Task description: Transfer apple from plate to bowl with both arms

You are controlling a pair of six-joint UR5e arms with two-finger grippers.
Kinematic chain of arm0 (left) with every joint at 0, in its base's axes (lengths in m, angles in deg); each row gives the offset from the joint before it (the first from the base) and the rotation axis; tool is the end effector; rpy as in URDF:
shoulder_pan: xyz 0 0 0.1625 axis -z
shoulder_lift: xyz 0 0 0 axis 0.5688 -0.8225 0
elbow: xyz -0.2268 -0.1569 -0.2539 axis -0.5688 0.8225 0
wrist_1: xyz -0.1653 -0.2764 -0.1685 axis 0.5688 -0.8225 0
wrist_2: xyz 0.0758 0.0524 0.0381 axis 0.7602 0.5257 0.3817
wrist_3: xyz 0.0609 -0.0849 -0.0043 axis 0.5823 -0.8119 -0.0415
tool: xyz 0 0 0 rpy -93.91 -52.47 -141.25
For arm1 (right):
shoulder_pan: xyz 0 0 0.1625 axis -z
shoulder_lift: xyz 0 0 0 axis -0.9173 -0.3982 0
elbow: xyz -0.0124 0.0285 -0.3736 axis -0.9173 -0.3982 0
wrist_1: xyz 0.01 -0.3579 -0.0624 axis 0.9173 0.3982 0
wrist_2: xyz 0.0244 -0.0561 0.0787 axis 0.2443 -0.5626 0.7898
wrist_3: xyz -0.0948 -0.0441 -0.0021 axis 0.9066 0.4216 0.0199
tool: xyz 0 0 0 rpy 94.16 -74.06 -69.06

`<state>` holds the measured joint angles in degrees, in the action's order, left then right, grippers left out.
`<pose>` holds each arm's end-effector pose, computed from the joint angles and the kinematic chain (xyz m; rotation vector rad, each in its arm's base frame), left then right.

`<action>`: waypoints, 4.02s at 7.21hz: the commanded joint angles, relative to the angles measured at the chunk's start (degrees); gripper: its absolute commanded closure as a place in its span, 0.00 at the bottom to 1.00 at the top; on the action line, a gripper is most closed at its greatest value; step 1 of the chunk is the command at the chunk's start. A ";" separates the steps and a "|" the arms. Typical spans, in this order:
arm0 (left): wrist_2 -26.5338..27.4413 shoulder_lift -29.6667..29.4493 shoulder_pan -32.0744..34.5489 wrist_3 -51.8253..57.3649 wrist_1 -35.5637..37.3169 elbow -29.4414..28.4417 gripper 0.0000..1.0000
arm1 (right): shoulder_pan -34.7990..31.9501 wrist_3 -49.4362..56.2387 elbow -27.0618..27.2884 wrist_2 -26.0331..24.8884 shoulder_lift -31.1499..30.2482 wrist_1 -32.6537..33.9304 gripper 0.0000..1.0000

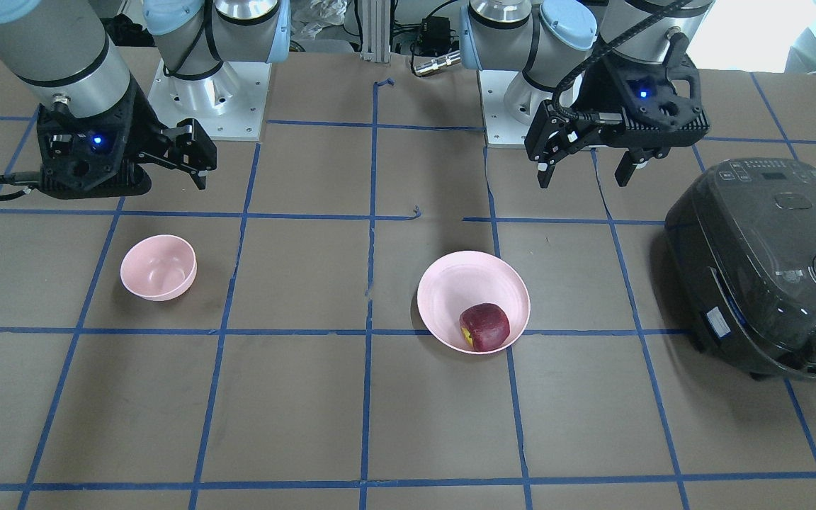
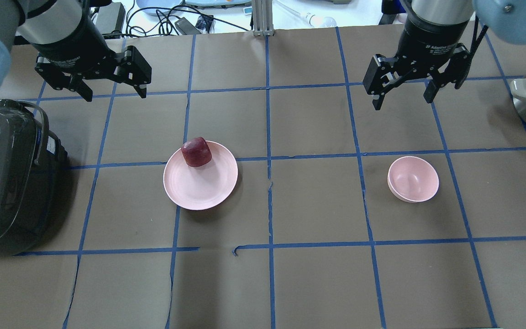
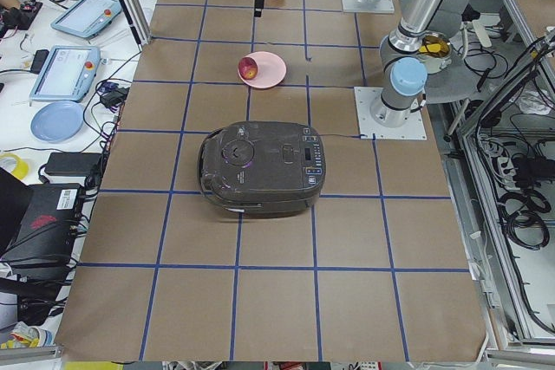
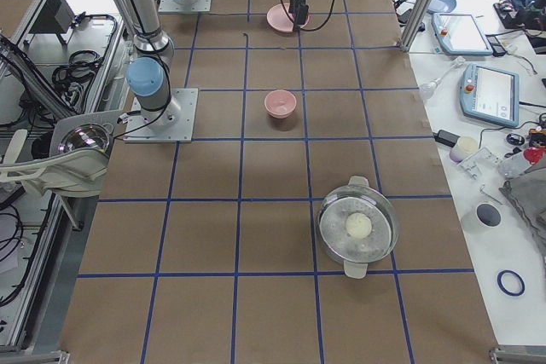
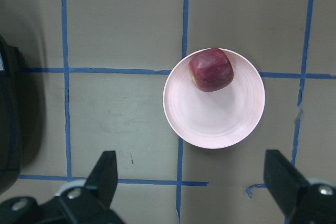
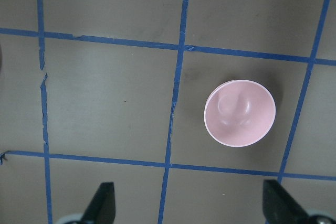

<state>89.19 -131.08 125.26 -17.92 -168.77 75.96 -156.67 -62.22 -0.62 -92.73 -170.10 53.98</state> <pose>-0.1347 -0.4373 0.4618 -0.0657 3.1084 -0.1814 0.1328 -0.4565 0.4273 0.1650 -3.1220 -0.2049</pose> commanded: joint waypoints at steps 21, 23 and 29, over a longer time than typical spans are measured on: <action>-0.18 -0.07 0.64 -0.16 0.00 0.32 0.00 | 0.22 -0.41 -0.44 -1.51 -1.09 -0.39 0.00; -0.09 0.02 0.64 -0.16 0.00 0.23 0.00 | 0.22 -0.41 -0.53 -1.59 -1.27 -0.66 0.00; -4.31 -8.66 1.42 -8.40 11.46 8.30 0.00 | 2.93 4.92 0.09 -1.68 -0.48 2.67 0.00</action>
<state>85.85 -137.23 126.31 -23.68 -161.80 81.96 -155.41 -60.39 -0.59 -94.22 -170.73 55.57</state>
